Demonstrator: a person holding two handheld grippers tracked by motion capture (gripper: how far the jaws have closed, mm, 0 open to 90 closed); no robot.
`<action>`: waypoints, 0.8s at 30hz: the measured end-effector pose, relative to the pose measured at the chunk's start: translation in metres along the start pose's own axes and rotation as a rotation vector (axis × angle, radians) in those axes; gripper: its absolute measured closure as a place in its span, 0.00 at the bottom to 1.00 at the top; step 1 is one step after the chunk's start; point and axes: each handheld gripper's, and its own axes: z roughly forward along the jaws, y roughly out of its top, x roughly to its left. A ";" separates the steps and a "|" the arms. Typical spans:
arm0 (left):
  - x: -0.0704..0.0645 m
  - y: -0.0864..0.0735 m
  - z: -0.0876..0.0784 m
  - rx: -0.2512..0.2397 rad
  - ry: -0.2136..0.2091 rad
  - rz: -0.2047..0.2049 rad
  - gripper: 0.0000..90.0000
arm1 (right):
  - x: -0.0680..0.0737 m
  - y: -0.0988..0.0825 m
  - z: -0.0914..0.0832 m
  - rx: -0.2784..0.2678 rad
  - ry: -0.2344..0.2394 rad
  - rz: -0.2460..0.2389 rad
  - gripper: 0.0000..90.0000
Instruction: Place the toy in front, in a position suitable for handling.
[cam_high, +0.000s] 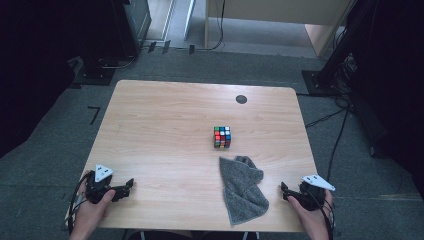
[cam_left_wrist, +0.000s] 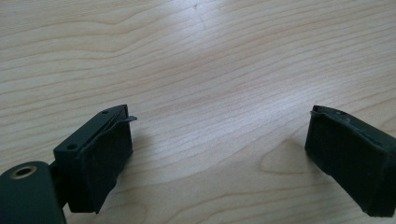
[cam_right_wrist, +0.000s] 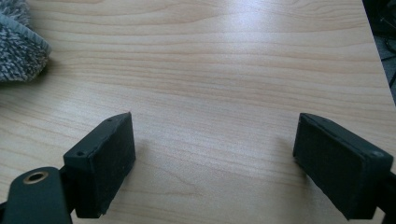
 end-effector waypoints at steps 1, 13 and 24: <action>0.000 0.000 0.000 0.000 0.000 0.000 0.08 | 0.000 0.000 0.000 -0.002 -0.003 -0.001 0.14; 0.000 0.001 0.001 -0.001 0.005 -0.005 0.08 | 0.056 0.029 -0.033 -0.169 0.168 -0.025 0.17; -0.001 0.002 0.002 0.000 0.033 -0.034 0.08 | 0.116 0.034 -0.035 -0.198 0.330 -0.142 0.17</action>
